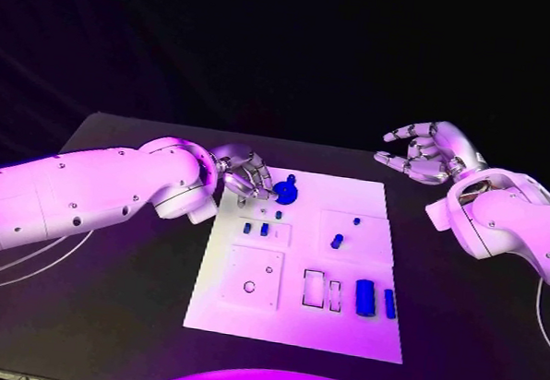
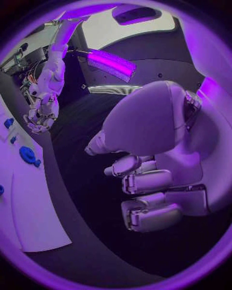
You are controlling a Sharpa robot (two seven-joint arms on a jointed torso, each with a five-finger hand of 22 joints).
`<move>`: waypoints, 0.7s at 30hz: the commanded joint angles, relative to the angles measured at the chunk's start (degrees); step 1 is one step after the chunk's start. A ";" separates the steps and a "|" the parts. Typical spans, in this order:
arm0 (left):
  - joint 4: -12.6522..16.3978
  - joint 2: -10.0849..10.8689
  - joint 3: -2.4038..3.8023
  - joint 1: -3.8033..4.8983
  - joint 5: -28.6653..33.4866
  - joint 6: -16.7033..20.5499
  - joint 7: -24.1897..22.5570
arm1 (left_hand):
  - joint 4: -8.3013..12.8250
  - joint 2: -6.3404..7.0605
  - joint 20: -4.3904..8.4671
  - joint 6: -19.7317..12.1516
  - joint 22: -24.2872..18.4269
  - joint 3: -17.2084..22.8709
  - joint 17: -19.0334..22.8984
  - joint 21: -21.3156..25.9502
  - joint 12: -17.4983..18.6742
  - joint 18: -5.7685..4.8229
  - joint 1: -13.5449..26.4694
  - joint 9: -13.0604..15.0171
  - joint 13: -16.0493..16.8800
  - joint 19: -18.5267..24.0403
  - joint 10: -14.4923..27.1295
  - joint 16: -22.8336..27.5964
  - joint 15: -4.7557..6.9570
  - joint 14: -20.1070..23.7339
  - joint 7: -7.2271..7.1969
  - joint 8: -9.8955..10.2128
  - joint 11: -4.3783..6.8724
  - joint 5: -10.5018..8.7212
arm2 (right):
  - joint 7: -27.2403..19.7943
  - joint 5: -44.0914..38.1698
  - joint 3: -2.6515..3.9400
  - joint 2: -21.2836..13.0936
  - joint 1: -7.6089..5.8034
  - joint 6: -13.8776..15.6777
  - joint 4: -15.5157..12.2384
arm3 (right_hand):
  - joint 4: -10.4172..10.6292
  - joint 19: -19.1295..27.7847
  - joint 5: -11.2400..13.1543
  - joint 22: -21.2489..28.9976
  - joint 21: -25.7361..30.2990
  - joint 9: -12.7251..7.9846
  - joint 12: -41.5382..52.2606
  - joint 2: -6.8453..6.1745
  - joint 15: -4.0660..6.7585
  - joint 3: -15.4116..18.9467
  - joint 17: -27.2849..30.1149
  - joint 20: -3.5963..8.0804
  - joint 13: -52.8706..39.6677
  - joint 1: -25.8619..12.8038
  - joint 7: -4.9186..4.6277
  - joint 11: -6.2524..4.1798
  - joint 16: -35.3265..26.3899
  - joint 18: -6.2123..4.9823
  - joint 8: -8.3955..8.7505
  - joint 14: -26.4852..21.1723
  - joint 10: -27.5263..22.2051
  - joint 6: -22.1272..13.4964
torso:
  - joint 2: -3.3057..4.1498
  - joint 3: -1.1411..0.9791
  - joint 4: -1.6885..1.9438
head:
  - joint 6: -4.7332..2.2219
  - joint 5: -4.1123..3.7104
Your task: Assemble the parts on the task board
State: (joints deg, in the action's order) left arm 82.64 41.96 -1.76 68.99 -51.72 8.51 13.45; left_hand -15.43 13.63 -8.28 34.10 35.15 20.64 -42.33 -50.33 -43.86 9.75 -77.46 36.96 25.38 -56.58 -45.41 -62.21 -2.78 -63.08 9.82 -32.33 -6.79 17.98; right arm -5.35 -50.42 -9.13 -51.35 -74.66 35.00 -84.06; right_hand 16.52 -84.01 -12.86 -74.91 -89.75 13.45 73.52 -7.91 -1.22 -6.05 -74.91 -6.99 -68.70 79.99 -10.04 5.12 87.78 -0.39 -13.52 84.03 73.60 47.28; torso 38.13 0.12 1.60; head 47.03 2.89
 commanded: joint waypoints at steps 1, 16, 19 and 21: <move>-0.48 -1.12 -0.66 -0.16 -8.59 4.50 -10.65 | 1.15 0.45 -0.03 -0.19 -0.69 1.44 1.47 1.24 2.04 0.75 -3.92 -2.12 -2.28 0.77 1.65 0.92 -0.11 1.98 1.02 0.55 -0.15 0.23 | -0.63 -0.32 0.00 0.00 0.02 -0.17 -0.03 | 0.03 -5.99 -0.36 -15.09 -0.25 -0.10 -0.05 -0.11 0.57 -0.22 -9.18 0.40 0.13 -0.47 0.09 -0.10 -0.30 0.39 -0.10 4.58 0.03 0.37 | 0.04 0.08 0.02 | -0.15 -0.10; -4.76 -5.75 -2.73 -1.14 -30.04 1.36 -13.81 | 2.23 2.51 -0.16 5.16 0.34 2.61 3.57 0.75 5.97 0.72 -6.85 -10.96 -8.94 1.47 1.21 -1.92 -0.20 3.40 0.05 4.11 -0.17 -0.55 | -1.07 -0.05 -0.02 0.10 0.02 -0.10 -0.08 | -0.01 -4.63 -0.47 -13.39 2.31 -0.24 -6.51 -0.39 0.77 -0.88 -4.88 0.56 7.75 -0.50 0.22 -0.28 -2.54 -0.32 -0.16 3.39 -5.57 0.45 | 0.10 0.05 -0.03 | -0.18 -0.28; -5.28 -6.20 -2.79 -1.19 -31.62 0.10 -13.11 | 2.23 2.43 -0.14 6.17 0.91 2.39 3.53 0.00 5.93 0.74 -6.94 -12.11 -9.62 1.14 0.81 -3.43 -0.16 2.87 0.10 4.56 -0.11 -0.52 | -1.15 -0.02 -0.03 0.13 0.02 -0.08 -0.10 | -0.01 -4.44 -0.47 -13.15 2.67 -0.26 -6.98 -0.43 0.80 -0.95 -4.55 0.59 8.30 -0.51 0.24 -0.29 -2.74 -0.42 -0.16 3.30 -5.89 0.43 | 0.03 0.00 -0.01 | -0.09 -0.28; -5.53 -6.53 -2.82 -1.23 -33.14 -1.08 -12.37 | 2.20 2.39 -0.13 7.02 1.23 2.36 3.15 -0.37 6.05 0.74 -7.00 -12.67 -10.04 1.10 0.76 -4.31 -0.17 2.55 0.00 4.66 -0.12 -0.50 | -1.19 0.00 -0.03 0.14 0.02 -0.08 -0.13 | -0.01 -4.38 -0.48 -13.07 2.80 -0.27 -7.21 -0.44 0.81 -0.99 -4.42 0.61 8.56 -0.51 0.25 -0.31 -2.83 -0.45 -0.16 3.26 -6.02 0.43 | 0.02 0.03 -0.02 | -0.05 -0.32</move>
State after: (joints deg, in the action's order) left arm 77.16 35.70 -4.59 67.79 -79.62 10.25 1.12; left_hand -13.21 15.80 -8.38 40.75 36.27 23.23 -39.01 -50.51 -38.05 9.74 -84.13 24.47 15.49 -55.26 -44.36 -66.25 -2.87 -60.22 9.85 -28.04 -6.85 17.75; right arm -5.56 -50.32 -9.16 -51.26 -74.66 35.03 -84.10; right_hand 16.55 -83.81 -13.09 -74.95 -87.13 13.25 66.50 -8.22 -0.79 -6.75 -74.95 -6.75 -60.27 79.69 -9.74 4.72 85.15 -0.39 -13.52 84.03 68.05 47.35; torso 38.20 0.15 1.58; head 46.88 2.62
